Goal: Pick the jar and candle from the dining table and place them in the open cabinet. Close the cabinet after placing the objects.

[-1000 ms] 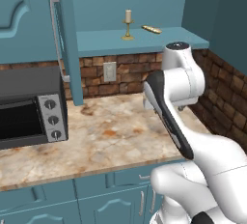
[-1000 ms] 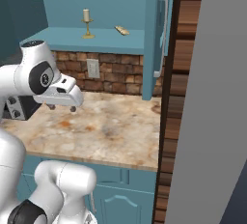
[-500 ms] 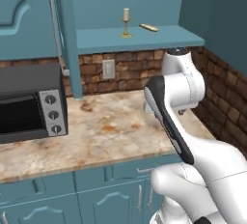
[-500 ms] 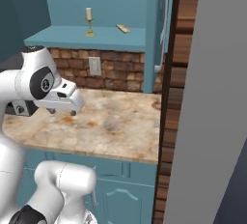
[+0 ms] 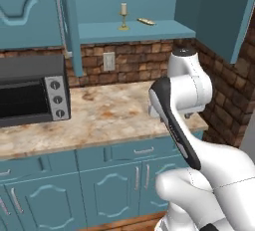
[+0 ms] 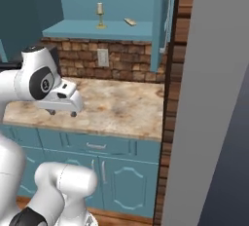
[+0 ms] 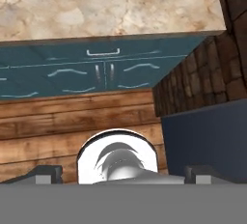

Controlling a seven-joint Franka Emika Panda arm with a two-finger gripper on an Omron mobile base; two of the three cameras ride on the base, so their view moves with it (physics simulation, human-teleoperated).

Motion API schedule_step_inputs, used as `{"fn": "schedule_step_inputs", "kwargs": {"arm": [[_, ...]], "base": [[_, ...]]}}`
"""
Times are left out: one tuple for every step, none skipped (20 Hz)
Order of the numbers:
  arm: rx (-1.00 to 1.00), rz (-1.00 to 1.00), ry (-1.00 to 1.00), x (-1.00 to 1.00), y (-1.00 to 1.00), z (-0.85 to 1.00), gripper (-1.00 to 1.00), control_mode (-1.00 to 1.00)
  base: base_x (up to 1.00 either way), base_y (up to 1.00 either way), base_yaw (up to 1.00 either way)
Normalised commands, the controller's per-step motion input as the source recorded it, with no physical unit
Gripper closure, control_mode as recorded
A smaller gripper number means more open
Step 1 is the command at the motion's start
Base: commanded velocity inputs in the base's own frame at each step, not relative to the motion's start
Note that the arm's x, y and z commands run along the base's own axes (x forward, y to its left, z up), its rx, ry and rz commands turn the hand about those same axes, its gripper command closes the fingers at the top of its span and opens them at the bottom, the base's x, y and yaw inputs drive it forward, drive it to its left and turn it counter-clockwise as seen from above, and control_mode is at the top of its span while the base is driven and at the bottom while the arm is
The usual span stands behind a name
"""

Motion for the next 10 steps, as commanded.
{"fn": "schedule_step_inputs", "kwargs": {"arm": [[0.0,0.0,0.0,0.0,0.0,0.0,-1.0,1.0],[0.0,0.0,0.0,0.0,0.0,0.0,-1.0,1.0],[0.0,0.0,0.0,0.0,0.0,0.0,-1.0,1.0],[0.0,0.0,0.0,0.0,0.0,0.0,-1.0,1.0],[0.0,0.0,0.0,0.0,0.0,0.0,-1.0,1.0],[0.0,0.0,0.0,0.0,0.0,0.0,-1.0,1.0],[0.0,0.0,0.0,0.0,0.0,0.0,-1.0,1.0],[0.0,0.0,0.0,0.0,0.0,0.0,-1.0,1.0],[0.0,0.0,0.0,0.0,0.0,0.0,-1.0,1.0],[0.0,0.0,0.0,0.0,0.0,0.0,-1.0,1.0]], "base": [[-0.35,0.29,0.1],[-0.4,0.3,0.14],[-0.38,0.3,0.17],[-0.36,0.31,0.19],[-0.36,0.38,0.22],[-0.35,0.4,0.24],[-0.34,0.39,0.26],[-0.31,0.44,0.3],[-0.24,0.49,0.37],[-0.11,0.4,0.41]]}}
